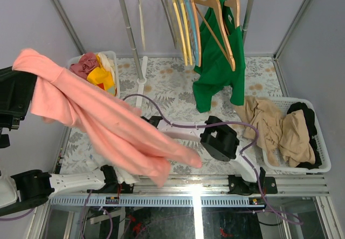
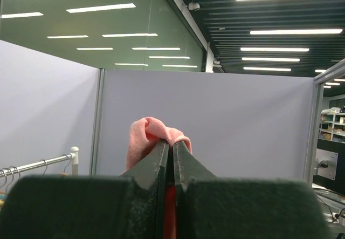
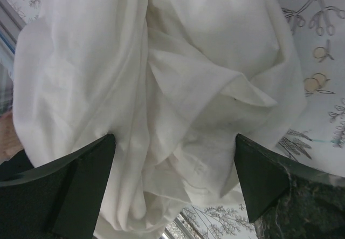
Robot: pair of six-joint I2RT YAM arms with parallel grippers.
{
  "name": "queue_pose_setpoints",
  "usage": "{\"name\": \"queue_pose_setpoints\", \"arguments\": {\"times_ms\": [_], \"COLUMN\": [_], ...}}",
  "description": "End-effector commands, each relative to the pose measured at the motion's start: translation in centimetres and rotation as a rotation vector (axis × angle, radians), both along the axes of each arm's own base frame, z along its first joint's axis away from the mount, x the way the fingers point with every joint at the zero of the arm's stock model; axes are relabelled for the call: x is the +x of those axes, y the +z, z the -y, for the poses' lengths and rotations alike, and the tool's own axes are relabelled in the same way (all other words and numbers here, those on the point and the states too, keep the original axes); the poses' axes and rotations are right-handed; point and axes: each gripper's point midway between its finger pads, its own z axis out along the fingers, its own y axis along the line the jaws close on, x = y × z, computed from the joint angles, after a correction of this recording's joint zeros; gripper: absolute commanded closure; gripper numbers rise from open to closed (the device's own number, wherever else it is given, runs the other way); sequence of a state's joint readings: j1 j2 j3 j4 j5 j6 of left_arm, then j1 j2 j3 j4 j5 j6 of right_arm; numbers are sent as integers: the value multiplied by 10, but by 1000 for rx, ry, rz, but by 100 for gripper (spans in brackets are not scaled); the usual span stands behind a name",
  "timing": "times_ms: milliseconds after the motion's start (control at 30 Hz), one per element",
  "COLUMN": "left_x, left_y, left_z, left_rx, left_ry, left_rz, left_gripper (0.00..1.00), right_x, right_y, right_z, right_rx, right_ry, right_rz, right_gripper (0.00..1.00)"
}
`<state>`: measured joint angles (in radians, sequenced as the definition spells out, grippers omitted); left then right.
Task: Place the t-shirt on the hanger
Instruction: Pick up the T-shirt from the center of the board.
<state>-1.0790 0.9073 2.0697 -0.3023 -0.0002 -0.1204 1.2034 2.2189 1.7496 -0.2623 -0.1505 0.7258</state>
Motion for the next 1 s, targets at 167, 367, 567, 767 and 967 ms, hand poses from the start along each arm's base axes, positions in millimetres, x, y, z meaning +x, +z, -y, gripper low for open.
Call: {"name": "queue_pose_setpoints", "arguments": {"times_ms": [167, 367, 567, 767, 967], "left_x": [1, 1, -1, -3, -2], "left_y": [3, 3, 4, 4, 2], "left_z": [4, 4, 2, 1, 3], "left_rx": [-20, -22, -25, -28, -25], "left_ry": [-10, -14, -16, -22, -26], "left_rz": [0, 2, 8, 11, 10], "left_gripper": [100, 100, 100, 100, 100], "right_x": [-20, -20, -4, 30, 42], "right_y": [-8, 1, 37, 98, 204], "right_z": [-16, -14, 26, 119, 228], "right_rx": [-8, 13, -20, -71, 14], "right_ry": [63, 71, 5, -204, -450], "right_rz": [-17, 1, 129, 308, 489], "right_gripper": [21, 81, 100, 100, 100]}}
